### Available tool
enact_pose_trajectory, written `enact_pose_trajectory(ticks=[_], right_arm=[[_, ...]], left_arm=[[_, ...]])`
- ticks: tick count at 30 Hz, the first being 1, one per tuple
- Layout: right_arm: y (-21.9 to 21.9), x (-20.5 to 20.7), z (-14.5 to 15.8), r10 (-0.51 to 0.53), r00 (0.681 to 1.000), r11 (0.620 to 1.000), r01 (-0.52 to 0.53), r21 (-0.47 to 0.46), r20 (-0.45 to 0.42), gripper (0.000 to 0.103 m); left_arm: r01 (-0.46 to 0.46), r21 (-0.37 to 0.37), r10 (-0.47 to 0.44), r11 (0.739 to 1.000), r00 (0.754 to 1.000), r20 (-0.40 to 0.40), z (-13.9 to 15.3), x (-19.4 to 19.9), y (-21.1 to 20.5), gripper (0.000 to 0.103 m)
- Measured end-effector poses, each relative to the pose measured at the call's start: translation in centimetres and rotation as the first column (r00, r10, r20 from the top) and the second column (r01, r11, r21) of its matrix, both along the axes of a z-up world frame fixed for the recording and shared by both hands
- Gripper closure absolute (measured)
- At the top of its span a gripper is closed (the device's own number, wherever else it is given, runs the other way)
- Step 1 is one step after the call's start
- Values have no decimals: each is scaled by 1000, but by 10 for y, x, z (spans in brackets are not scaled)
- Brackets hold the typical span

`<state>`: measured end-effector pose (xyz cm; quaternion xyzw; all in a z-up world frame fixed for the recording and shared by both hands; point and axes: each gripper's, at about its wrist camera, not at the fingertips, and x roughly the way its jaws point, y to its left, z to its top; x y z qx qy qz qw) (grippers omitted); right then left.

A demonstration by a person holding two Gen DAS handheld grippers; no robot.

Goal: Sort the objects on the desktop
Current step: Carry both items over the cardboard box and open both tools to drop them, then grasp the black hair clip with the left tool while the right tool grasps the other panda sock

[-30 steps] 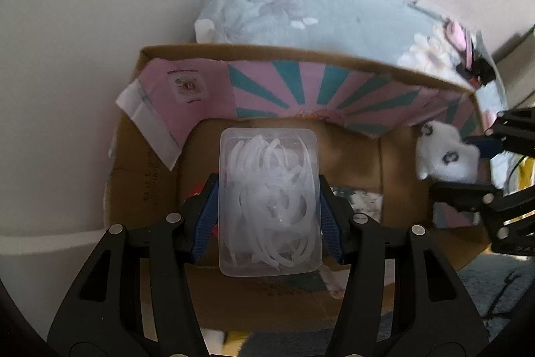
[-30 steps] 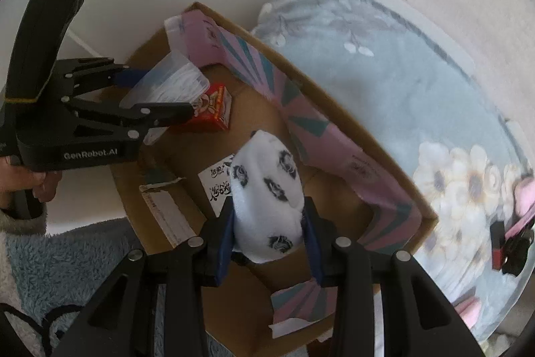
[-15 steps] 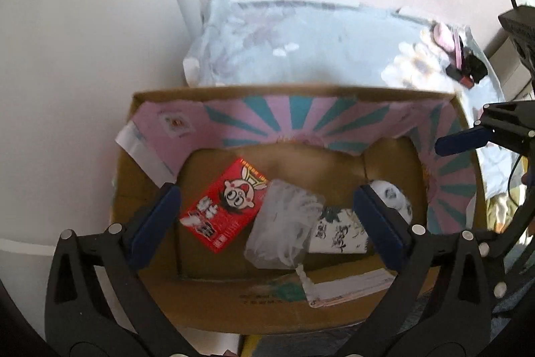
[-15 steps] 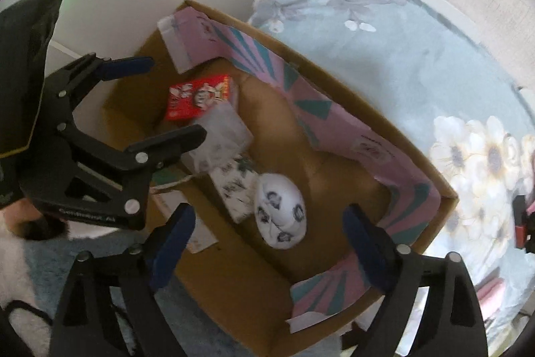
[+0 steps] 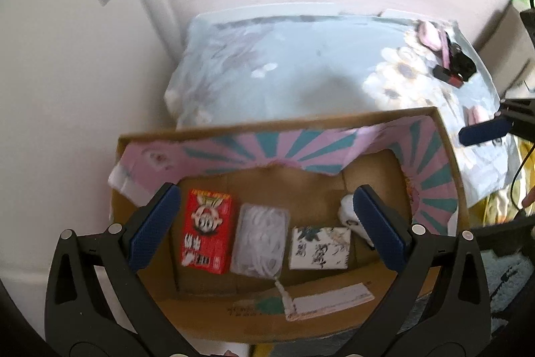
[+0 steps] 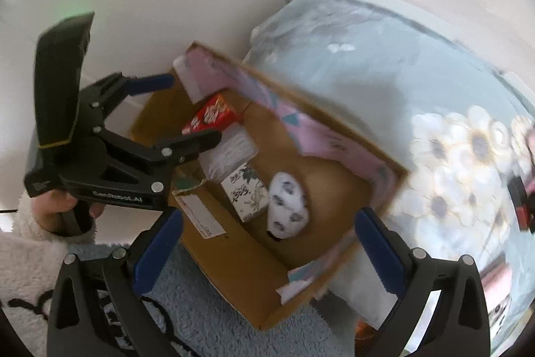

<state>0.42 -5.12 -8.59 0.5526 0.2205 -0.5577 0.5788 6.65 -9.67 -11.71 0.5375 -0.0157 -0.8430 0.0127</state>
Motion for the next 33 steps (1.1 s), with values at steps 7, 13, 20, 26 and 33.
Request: enact_pose_trajectory(ticks=[7, 13, 20, 26, 33], right_arm=[[47, -39, 2, -162, 987, 986, 162, 42, -14, 1], [111, -85, 10, -378, 924, 923, 381, 47, -59, 1], [183, -124, 12, -531, 839, 842, 538, 31, -118, 1], [233, -151, -4, -540, 818, 822, 563, 84, -197, 1], [259, -174, -48, -443, 853, 852, 496, 167, -276, 1]], left_arm=[[89, 36, -88, 995, 996, -31, 15, -32, 42, 0], [190, 96, -184, 977, 981, -62, 29, -60, 91, 0], [366, 64, -358, 928, 927, -107, 43, -85, 174, 0], [479, 58, -470, 876, 875, -119, 39, -119, 255, 0], [522, 55, -514, 851, 851, -110, -1, -163, 328, 0]])
